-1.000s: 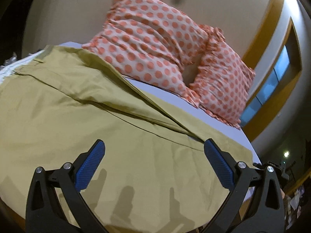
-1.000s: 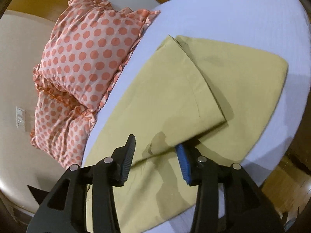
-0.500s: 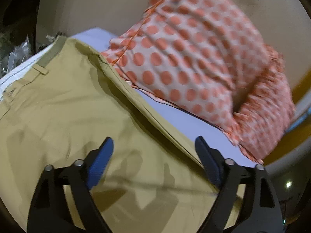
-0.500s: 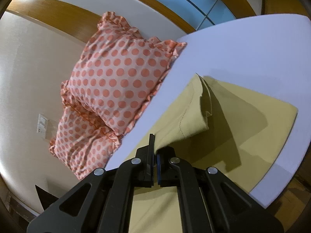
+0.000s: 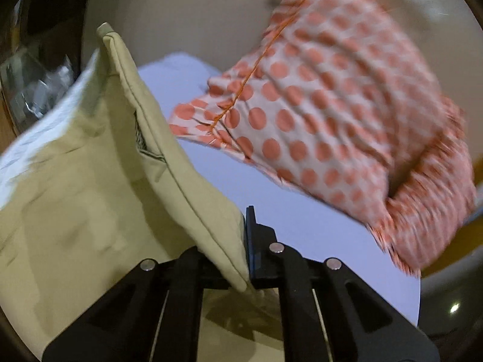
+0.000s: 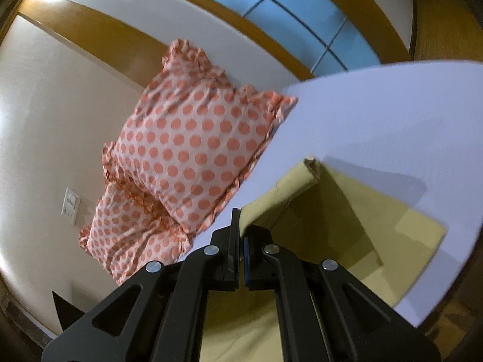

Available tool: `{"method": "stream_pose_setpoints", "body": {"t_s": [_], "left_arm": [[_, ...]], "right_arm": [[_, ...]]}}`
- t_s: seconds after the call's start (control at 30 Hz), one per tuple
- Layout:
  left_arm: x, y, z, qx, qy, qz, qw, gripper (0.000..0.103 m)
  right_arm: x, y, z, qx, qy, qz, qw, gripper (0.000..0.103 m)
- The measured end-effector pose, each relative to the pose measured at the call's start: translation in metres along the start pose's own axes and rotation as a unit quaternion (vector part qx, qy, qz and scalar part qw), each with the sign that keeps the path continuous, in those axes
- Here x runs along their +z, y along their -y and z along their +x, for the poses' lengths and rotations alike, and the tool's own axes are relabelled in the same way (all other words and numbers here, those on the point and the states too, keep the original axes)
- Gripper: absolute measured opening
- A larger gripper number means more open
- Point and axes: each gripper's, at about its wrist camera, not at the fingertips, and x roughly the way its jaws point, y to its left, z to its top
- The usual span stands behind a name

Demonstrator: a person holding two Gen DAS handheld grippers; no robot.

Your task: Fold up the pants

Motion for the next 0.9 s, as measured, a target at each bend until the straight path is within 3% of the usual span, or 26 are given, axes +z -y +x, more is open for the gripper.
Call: {"method": "stream_pose_setpoints", "body": {"t_s": [0.13, 0.27, 0.37, 0.53, 0.57, 0.6, 0.67, 0.8, 0.9], "left_arm": [[-0.08, -0.039, -0.078, 0.002, 0.023, 0.015, 0.9996, 0.015], [-0.136, -0.072, -0.101, -0.003, 0.008, -0.003, 1.0, 0.012], [-0.165, -0.082, -0.107, -0.002, 0.004, -0.006, 1.0, 0.012], [-0.185, -0.093, -0.104, -0.017, -0.005, -0.013, 0.9998, 0.015], [-0.188, -0.096, -0.106, -0.023, -0.002, -0.014, 0.9996, 0.017], [-0.191, -0.097, -0.108, -0.027, 0.0, -0.012, 0.9996, 0.017], [-0.196, -0.096, -0.112, -0.03, 0.006, -0.001, 0.9995, 0.019], [-0.206, -0.102, -0.123, -0.041, 0.017, 0.009, 0.999, 0.021], [-0.212, -0.108, -0.132, -0.052, 0.026, 0.005, 0.9983, 0.025]], "right_arm": [[-0.001, 0.014, -0.015, -0.028, 0.002, -0.001, 1.0, 0.002], [-0.01, 0.042, -0.018, -0.062, -0.018, 0.02, 0.998, 0.002], [-0.015, 0.052, -0.018, -0.076, -0.025, 0.021, 0.997, 0.002], [-0.018, 0.057, -0.02, -0.109, -0.048, 0.002, 0.993, 0.005], [-0.019, 0.057, -0.024, -0.116, -0.047, 0.0, 0.992, 0.016], [-0.019, 0.057, -0.031, -0.132, -0.039, -0.005, 0.99, 0.041], [-0.017, 0.057, -0.046, -0.149, -0.006, -0.016, 0.989, 0.077], [-0.014, 0.064, -0.066, -0.185, 0.057, -0.033, 0.98, 0.076], [-0.013, 0.079, -0.057, -0.188, 0.045, -0.012, 0.981, 0.07]]}}
